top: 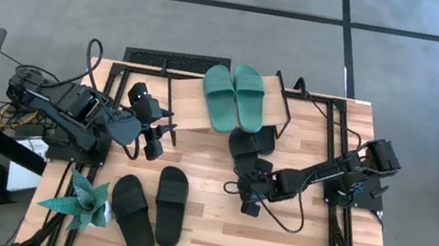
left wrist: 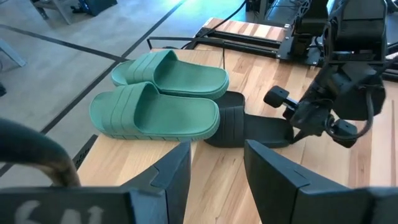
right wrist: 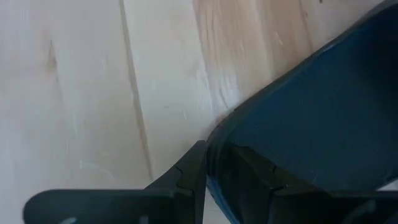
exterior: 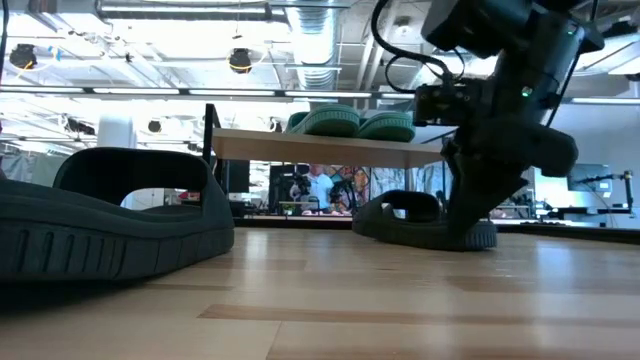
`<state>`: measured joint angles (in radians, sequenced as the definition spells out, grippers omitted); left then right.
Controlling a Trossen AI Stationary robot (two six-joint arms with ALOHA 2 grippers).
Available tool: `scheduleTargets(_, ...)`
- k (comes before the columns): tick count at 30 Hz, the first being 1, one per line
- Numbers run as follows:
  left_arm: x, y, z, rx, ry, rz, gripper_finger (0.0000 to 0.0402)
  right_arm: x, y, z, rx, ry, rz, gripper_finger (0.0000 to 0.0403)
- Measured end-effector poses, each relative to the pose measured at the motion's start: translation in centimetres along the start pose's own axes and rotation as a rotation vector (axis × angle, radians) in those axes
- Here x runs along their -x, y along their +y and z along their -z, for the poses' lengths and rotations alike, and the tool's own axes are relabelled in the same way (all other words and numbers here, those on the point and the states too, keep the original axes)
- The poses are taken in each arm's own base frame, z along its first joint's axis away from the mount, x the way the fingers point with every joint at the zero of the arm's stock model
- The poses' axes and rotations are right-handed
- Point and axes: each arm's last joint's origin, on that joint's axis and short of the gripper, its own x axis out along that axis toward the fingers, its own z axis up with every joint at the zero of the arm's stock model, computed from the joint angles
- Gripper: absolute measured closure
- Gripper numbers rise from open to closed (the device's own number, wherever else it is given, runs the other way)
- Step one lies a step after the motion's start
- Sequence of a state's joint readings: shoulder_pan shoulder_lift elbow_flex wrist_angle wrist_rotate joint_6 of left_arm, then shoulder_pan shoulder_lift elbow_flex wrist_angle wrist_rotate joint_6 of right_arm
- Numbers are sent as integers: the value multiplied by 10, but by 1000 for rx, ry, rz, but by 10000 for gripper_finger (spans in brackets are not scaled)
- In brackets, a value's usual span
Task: Pick and place slides into the shelf
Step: Put the black slide under the shelf
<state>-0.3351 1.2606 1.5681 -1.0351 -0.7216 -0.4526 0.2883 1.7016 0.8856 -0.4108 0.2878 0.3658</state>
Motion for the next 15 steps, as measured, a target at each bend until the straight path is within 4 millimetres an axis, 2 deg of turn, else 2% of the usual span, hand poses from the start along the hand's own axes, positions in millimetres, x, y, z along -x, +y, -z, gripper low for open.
scheduleTargets(8, 0, 0, 0, 6, 0, 0, 262, -6, -22, -8, -16, 4, 36, 337)
scheduleTargets(15, 0, 0, 0, 7, 3, 6, 262, -6, -40, -23, -32, -24, 59, 337)
